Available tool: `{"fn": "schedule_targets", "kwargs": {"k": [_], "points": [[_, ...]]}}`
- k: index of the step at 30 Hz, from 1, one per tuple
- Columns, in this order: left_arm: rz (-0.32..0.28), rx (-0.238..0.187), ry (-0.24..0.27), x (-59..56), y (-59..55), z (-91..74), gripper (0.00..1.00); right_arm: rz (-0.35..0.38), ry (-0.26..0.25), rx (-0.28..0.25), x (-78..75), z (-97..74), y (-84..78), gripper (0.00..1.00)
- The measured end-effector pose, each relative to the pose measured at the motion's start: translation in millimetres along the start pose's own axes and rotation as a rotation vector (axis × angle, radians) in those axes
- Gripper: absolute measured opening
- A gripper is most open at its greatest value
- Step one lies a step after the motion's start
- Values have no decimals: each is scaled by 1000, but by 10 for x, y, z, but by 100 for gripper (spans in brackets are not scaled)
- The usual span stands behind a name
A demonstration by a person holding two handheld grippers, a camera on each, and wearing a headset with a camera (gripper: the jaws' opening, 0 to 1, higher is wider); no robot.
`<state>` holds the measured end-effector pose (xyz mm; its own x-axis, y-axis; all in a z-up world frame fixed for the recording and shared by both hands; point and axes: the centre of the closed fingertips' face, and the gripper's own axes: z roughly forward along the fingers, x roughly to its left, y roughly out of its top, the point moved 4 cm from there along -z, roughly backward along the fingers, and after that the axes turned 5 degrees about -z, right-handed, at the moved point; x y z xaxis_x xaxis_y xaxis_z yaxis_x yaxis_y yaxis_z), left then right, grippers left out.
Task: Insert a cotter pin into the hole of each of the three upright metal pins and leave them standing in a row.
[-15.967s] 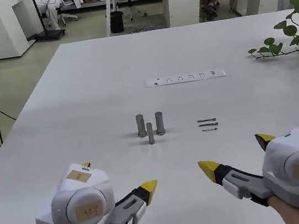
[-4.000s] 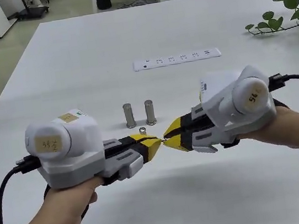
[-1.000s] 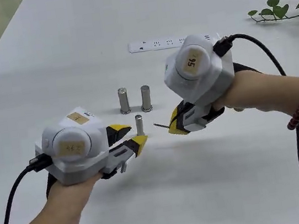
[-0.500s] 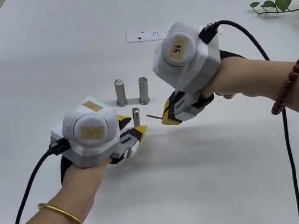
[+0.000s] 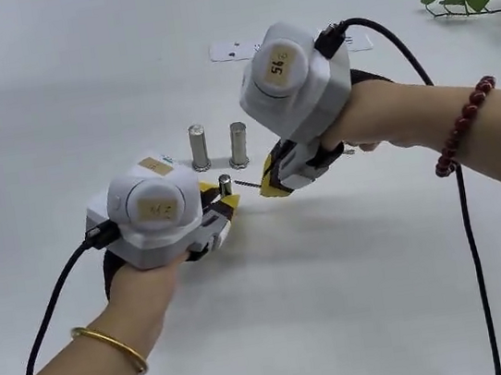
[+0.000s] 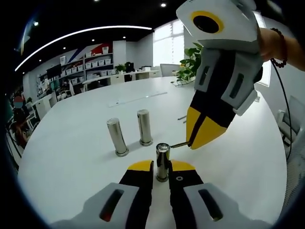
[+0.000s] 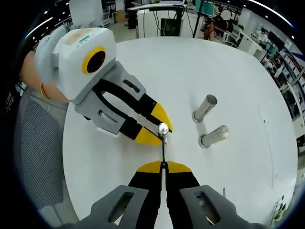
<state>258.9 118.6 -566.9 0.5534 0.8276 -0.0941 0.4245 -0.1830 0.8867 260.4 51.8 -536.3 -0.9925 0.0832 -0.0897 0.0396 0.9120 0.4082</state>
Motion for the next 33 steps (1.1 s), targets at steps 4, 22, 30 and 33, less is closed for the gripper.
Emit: {"fn": "schedule_targets", "kwargs": {"k": [4, 22, 30, 33], "points": [[6, -1, -2, -11, -4, 2, 7, -8, 2, 1, -4, 0, 13, 0], [27, -12, 8, -25, -2, 22, 6, -84, -7, -4, -57, -17, 89, 0], [29, -18, 12, -38, 0, 30, 6, -100, -8, -32, -53, -2, 173, 0], [27, -21, 15, -38, 0, 27, 6, -105, -11, -35, -46, 0, 187, 0]]}}
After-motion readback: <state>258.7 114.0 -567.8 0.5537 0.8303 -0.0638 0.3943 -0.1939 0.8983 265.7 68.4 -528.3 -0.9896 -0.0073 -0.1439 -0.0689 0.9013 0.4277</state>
